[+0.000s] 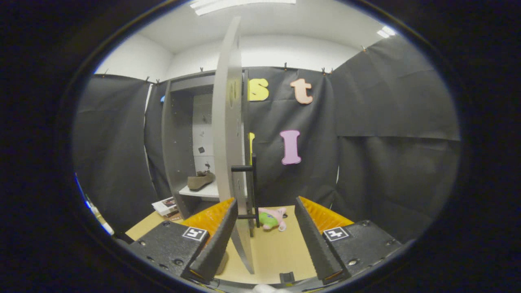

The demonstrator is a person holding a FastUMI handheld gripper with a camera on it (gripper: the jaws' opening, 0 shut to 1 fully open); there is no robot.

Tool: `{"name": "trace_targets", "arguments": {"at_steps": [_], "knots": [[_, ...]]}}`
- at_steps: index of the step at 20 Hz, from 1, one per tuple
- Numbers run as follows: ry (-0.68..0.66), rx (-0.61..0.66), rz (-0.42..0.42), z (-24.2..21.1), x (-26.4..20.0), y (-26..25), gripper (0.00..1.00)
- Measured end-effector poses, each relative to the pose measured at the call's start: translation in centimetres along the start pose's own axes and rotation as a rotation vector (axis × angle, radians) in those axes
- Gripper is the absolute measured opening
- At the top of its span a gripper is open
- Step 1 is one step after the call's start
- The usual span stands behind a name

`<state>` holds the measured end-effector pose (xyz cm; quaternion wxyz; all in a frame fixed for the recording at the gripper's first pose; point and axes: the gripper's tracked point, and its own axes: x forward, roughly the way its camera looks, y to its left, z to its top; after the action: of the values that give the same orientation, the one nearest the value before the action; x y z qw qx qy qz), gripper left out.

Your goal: Open the shoe cabinet door, grab the shoes and put them into the shoe cabinet, then close the shoe cabinet door.

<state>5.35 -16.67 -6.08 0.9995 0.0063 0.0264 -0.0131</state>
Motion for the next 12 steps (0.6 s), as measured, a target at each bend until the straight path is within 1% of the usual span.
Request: {"name": "trace_targets", "arguments": {"at_steps": [4, 6, 8, 11, 12], "knots": [[-0.002, 0.012, -0.047, -0.1, -3.1, 1.4, 0.92], [-0.005, 0.017, -0.068, -0.5, -4.3, 2.4, 1.00], [-0.018, -0.004, -0.105, -1.1, -5.0, 3.4, 1.00], [-0.022, -0.039, -0.111, -2.9, -5.3, 6.2, 1.00], [-0.008, -0.047, -0.099, -4.0, -5.2, 7.6, 1.00]]}}
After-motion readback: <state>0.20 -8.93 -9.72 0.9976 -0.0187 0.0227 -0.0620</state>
